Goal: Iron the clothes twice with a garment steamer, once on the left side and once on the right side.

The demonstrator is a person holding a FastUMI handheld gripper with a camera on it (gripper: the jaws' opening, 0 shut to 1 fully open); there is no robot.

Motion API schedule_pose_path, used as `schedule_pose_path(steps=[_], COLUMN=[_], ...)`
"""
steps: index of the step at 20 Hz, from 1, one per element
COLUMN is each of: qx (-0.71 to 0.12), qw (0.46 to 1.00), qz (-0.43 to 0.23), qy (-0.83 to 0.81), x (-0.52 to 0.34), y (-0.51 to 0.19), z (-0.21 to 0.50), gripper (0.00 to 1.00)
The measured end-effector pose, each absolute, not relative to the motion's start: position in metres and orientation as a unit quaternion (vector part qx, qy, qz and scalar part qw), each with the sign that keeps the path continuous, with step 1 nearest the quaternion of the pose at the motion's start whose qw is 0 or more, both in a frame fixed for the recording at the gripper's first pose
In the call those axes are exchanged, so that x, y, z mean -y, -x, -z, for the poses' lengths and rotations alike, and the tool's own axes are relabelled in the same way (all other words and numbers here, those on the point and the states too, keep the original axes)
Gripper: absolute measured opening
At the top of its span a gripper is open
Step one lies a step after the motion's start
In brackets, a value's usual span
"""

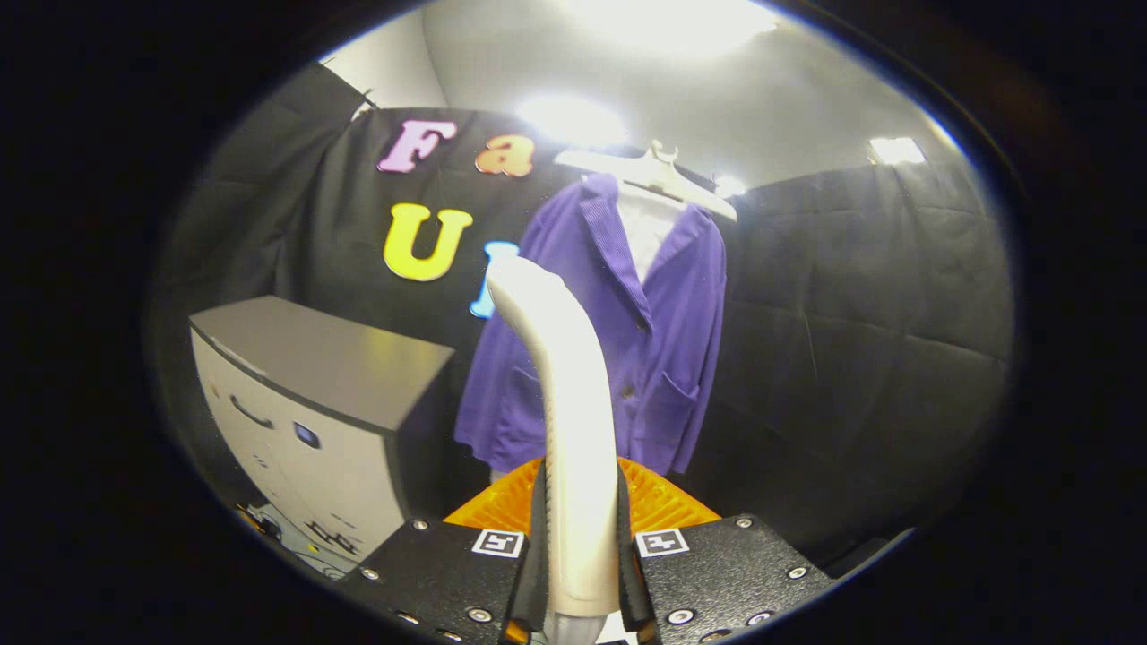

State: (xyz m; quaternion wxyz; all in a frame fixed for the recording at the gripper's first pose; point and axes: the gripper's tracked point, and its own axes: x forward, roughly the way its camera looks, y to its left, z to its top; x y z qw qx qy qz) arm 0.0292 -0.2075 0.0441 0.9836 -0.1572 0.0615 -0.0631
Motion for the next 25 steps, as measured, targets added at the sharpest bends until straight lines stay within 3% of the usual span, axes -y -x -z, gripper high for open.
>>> schedule_pose_path(steps=[13, 19, 25], qx=[0.044, 0.043, 0.025], qw=[0.996, 0.996, 0.994], qz=[-0.007, 0.0, -0.047], qy=[0.071, 0.076, 0.096], x=[0.024, 0.016, 0.019], y=[0.043, 0.035, 0.043], z=[-0.146, -0.134, -0.113], gripper=[0.31, 0.31, 0.31])
